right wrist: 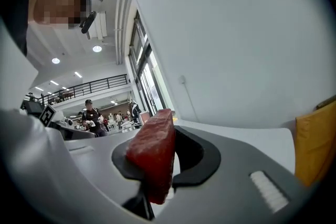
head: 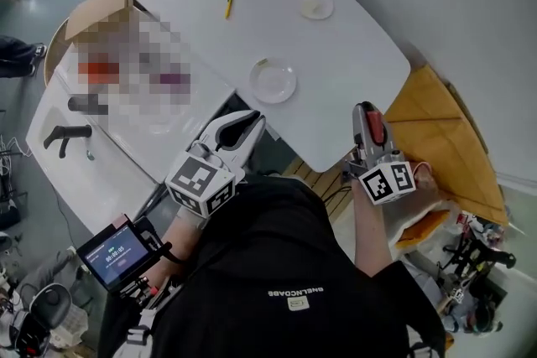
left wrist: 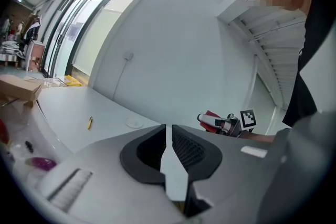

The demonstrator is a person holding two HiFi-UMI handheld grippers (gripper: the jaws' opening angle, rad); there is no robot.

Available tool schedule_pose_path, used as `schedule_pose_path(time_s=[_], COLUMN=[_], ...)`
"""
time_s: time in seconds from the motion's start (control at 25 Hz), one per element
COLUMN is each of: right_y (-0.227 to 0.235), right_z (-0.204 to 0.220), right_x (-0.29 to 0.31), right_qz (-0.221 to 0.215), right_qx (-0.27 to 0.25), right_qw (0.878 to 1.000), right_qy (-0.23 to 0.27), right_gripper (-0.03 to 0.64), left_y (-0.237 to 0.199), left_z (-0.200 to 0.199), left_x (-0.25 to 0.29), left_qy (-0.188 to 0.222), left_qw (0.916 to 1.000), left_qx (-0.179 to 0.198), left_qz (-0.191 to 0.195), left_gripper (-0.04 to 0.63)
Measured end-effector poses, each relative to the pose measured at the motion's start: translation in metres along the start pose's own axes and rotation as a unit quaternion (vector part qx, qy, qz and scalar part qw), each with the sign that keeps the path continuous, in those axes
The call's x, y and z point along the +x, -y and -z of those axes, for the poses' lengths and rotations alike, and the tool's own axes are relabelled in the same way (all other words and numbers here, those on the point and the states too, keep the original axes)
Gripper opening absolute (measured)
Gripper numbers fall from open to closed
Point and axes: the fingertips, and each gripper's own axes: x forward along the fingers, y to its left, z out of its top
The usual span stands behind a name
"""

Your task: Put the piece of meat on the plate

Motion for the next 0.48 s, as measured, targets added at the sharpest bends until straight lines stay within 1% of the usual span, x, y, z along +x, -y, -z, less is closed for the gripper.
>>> schedule_pose_path(time_s=[0.08,0.28,0.48], right_y=[-0.005,-0.022,-0.026], right_z=[0.012,0.059,0.089], right_x=[0.025,0.099,0.129], right_qz=[-0.009,-0.035,-0.06], right_qx=[-0.003,-0.011,-0.016], right_qw=[1.0,0.997,0.993], right_qy=[-0.018,-0.064,-0.104], right_gripper=[0.08,0.081,0.081], left_y=[-0.018,-0.083,-0.097], left_z=[0.0,0.006,0.011], left_x=[-0.002,-0.013,-0.016], left_qy=[-0.002,-0.013,-0.022], left_qw=[0.9999,0.999,0.9978], left_qx=[-0.008,-0.031,-0.04], left_qz=[-0.007,-0.029,-0.048], left_gripper=[0.043,0.045,0.052])
